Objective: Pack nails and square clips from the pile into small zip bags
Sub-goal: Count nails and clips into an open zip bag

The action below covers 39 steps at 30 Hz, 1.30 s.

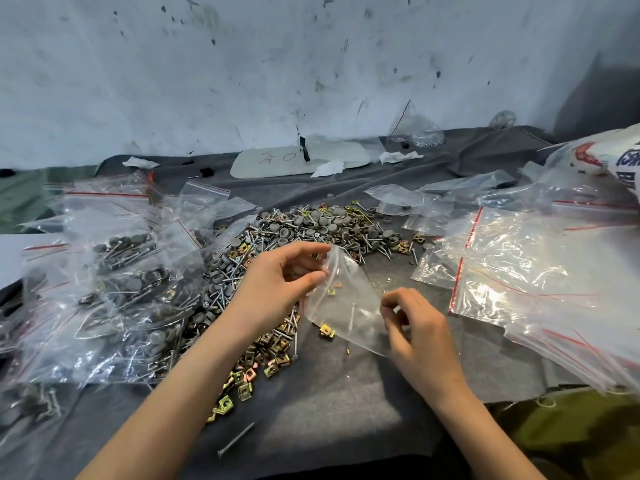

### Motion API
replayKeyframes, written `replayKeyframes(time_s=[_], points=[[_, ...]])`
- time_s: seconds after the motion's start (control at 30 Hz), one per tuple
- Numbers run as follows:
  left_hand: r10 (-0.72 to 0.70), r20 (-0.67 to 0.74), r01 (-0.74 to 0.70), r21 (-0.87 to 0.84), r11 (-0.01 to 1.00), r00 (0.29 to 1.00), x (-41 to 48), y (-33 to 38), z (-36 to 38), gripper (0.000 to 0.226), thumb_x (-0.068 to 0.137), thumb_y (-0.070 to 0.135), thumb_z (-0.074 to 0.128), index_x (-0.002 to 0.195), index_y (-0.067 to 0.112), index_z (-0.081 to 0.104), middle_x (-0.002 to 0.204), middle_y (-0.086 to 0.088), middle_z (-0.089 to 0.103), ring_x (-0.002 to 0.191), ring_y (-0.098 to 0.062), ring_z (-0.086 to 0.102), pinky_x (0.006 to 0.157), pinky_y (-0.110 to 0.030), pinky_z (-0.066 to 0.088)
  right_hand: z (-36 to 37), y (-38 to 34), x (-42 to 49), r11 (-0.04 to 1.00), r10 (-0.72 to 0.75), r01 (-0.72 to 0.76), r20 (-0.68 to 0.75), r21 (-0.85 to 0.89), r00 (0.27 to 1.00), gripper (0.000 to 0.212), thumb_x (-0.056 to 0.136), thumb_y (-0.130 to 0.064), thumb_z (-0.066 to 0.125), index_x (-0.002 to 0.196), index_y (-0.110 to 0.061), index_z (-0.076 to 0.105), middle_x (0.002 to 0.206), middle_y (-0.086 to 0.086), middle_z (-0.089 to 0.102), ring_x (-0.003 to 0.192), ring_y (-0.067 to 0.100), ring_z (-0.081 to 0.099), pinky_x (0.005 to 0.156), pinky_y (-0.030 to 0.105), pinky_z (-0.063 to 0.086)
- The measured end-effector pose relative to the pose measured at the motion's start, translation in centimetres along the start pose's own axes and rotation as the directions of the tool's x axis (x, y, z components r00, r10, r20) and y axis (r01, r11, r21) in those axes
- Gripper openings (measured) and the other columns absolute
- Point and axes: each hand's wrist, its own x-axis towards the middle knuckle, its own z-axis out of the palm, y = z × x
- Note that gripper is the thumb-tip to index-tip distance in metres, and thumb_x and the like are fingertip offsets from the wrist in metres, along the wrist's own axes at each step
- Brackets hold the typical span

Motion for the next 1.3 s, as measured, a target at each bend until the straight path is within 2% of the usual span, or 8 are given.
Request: replayKeyframes(time_s=[0.13, 0.23, 0.33, 0.4, 0.67, 0.77, 0.9, 1.3], points=[[0.049, -0.114, -0.041, 0.067, 0.997, 0.992, 0.1, -0.5, -0.6, 0.034, 0.087, 0.004, 0.065, 0.108, 0.03, 0.065, 0.09, 0.007, 0.072, 0.082, -0.006, 0.067, 0.075, -0.015, 0.052, 0.1, 0.1, 0.0, 0.999, 0.013, -0.012, -0.02, 0.043, 1.0, 0.014, 0.087, -0.001, 0.063, 0.089, -0.015, 0.059, 0.085, -0.007, 0.058, 0.072, 0.011, 0.056, 0.06, 0.038, 0.053], [0.066, -0.217, 0.002, 0.301, 0.953, 0.974, 0.7, -1.8, -1.6, 0.03, 0.089, 0.009, 0.063, 0.109, 0.032, 0.065, 0.096, 0.013, 0.068, 0.085, 0.0, 0.062, 0.079, -0.02, 0.052, 0.1, 0.2, 0.0, 0.998, 0.022, -0.02, -0.027, 0.06, 0.999, 0.015, 0.087, -0.001, 0.062, 0.089, -0.016, 0.058, 0.084, -0.008, 0.058, 0.072, 0.01, 0.056, 0.06, 0.038, 0.053], [-0.091, -0.086, 0.125, 0.694, 0.709, 0.992, 0.9, -3.8, -2.3, 0.03, 0.089, 0.024, 0.064, 0.118, 0.031, 0.061, 0.116, 0.007, 0.058, 0.112, -0.013, 0.051, 0.102, -0.04, 0.041, 0.1, 0.4, -0.1, 0.997, 0.033, -0.031, -0.029, 0.071, 0.999, 0.015, 0.087, -0.002, 0.062, 0.089, -0.016, 0.059, 0.085, -0.007, 0.058, 0.074, 0.01, 0.057, 0.06, 0.039, 0.053], [-0.169, -0.052, 0.141, 0.805, 0.576, 0.984, 0.5, -5.0, -2.3, 0.029, 0.088, 0.03, 0.064, 0.117, 0.035, 0.062, 0.123, 0.007, 0.052, 0.12, -0.017, 0.041, 0.102, -0.042, 0.031, 0.2, 0.4, -0.1, 0.997, 0.035, -0.033, -0.031, 0.071, 0.999, 0.015, 0.087, -0.002, 0.062, 0.09, -0.017, 0.059, 0.085, -0.008, 0.058, 0.074, 0.01, 0.057, 0.059, 0.039, 0.053], [0.004, -0.064, 0.049, 0.794, 0.606, 0.998, 0.0, -5.7, -2.4, 0.007, 0.087, 0.022, 0.068, 0.093, 0.025, 0.07, 0.101, 0.006, 0.055, 0.102, -0.019, 0.053, 0.089, -0.038, 0.035, 0.2, 0.4, 0.0, 0.997, 0.04, -0.037, -0.035, 0.073, 0.999, 0.018, 0.086, -0.002, 0.063, 0.088, -0.02, 0.058, 0.084, -0.01, 0.058, 0.073, 0.008, 0.057, 0.057, 0.036, 0.053], [0.057, -0.124, 0.04, 0.664, 0.747, 0.991, -0.2, -4.8, -2.3, 0.01, 0.084, 0.023, 0.07, 0.094, 0.024, 0.072, 0.097, 0.006, 0.06, 0.094, -0.016, 0.055, 0.09, -0.041, 0.044, 0.2, 0.4, 0.0, 0.997, 0.037, -0.035, -0.038, 0.07, 0.999, 0.018, 0.086, -0.002, 0.063, 0.088, -0.019, 0.058, 0.083, -0.01, 0.058, 0.073, 0.008, 0.057, 0.057, 0.035, 0.053], [0.106, -0.12, -0.05, 0.395, 0.917, 0.987, -0.6, -2.5, -2.0, 0.015, 0.081, 0.018, 0.071, 0.091, 0.03, 0.071, 0.085, 0.012, 0.064, 0.078, -0.001, 0.057, 0.074, -0.018, 0.047, 0.1, 0.5, 0.0, 0.998, 0.023, -0.021, -0.042, 0.059, 0.999, 0.018, 0.085, 0.0, 0.065, 0.088, -0.017, 0.059, 0.083, -0.009, 0.058, 0.071, 0.01, 0.056, 0.057, 0.037, 0.052], [0.044, -0.002, -0.043, 0.217, 0.975, 0.999, -0.3, -0.8, -1.3, 0.025, 0.083, 0.013, 0.071, 0.103, 0.028, 0.069, 0.081, 0.009, 0.068, 0.068, -0.002, 0.06, 0.065, -0.014, 0.049, 0.1, 0.5, 0.0, 0.998, 0.009, -0.006, -0.045, 0.061, 0.999, 0.019, 0.084, 0.0, 0.066, 0.087, -0.017, 0.059, 0.082, -0.008, 0.059, 0.069, 0.011, 0.057, 0.057, 0.038, 0.053]])
